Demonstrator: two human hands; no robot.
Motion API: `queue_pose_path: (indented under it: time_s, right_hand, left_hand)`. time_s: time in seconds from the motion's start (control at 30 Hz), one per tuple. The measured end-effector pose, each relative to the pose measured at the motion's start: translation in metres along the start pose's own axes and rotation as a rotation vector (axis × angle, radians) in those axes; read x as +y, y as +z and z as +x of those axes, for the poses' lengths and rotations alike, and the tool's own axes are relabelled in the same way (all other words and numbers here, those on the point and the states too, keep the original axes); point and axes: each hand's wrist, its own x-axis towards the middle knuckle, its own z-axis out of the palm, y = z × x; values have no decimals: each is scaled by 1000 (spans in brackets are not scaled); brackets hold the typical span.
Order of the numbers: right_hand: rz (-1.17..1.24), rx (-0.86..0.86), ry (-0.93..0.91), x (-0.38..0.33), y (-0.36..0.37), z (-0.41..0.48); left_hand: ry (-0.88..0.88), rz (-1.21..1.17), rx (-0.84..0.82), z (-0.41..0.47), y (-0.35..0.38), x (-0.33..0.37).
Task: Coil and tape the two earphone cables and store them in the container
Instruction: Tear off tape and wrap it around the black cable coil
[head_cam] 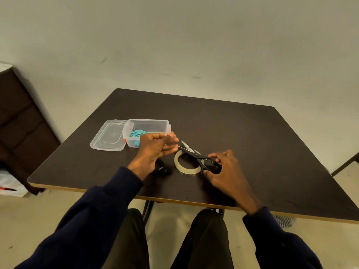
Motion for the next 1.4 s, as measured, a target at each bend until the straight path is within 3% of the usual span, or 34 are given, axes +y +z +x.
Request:
queue_pose_path:
  time_s: [0.13,0.3,0.37,0.43,0.5,0.6,0.83,1.0,1.17,1.27,1.4]
  right_hand:
    - [-92,-54,-21,-7,3,2]
    - [-234,-287,-57,-23,-27,8]
    - [-204,-239,-94,-30,-36,8]
    - [-4,-19,-151,-44,-33,9]
    - [354,136,-131,-65,-21,8]
    - [775,114,-22,-91,4,5]
    - [1052,150,109,-112,35,13]
    - [1029,157,66,-113,39,15]
    - [803,204,-109,-112,39,25]
    - [635,202,-221,-109,34,32]
    - [435,158,-337,-106,29,41]
  left_hand:
    - [-10,2,-66,-12,-19,3]
    - [16,47,-98,-18,-26,4]
    - [30,76,-114,-20,-24,3]
    - [51,88,-125,-22,-23,2]
    - [75,82,-118,-24,-23,1]
    - [116,48,-90,-30,-18,-5]
    - [86,-24,-39,-33,-26,-9]
    - [-13,-194,-56,-31,-34,-8]
    - [8,-328,44,-29,-38,-7]
    - [86,-214,90,-30,-47,-7]
    - [238,162,124,-31,-64,-9]
